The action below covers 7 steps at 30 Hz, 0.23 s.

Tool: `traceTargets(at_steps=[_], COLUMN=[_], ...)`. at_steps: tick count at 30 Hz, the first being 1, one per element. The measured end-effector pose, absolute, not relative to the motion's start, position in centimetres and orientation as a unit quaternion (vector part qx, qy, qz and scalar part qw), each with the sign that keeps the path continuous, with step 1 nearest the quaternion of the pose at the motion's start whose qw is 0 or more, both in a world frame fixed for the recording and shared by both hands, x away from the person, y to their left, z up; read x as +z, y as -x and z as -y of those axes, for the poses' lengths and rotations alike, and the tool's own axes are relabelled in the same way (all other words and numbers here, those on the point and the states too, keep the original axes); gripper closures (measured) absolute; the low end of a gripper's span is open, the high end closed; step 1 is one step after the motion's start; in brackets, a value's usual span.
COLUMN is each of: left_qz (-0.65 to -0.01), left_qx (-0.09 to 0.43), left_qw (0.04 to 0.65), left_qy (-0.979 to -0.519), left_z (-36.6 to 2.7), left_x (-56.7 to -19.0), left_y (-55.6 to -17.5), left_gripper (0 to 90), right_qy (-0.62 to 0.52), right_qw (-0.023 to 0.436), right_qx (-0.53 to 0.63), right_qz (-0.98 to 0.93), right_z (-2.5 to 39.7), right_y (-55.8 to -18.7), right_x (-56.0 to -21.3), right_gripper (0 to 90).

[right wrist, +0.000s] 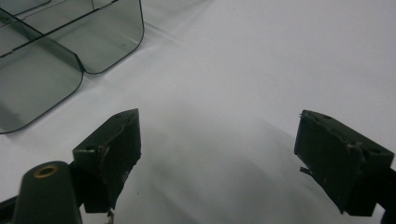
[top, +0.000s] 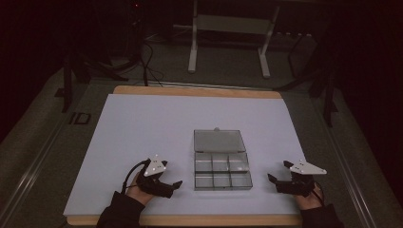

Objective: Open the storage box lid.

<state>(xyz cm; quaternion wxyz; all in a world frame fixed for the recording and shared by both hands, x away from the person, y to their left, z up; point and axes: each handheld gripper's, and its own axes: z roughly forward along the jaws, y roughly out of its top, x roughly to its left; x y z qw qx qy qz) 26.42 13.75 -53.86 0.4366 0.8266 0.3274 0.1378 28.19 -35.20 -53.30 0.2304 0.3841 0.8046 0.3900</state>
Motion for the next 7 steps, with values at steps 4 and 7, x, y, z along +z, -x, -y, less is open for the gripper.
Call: traceTargets(at_steps=[4, 7], left_qz=[-0.327, -0.328], left_qx=[0.144, 0.145], left_qw=[0.446, 0.449], left_qy=[-0.821, -0.819], left_z=[-13.92, -14.0], left_x=[-53.85, -53.86], left_y=[-26.22, -26.2], left_gripper=[8.4, 8.4], right_qy=[-0.389, -0.392], right_qw=[0.234, 0.235], right_qx=[0.394, 0.396], right_qz=[-0.799, -0.796], right_z=[35.36, 35.44], right_y=[-28.16, -28.1], right_x=[-53.29, -53.31], right_gripper=[14.6, 14.6])
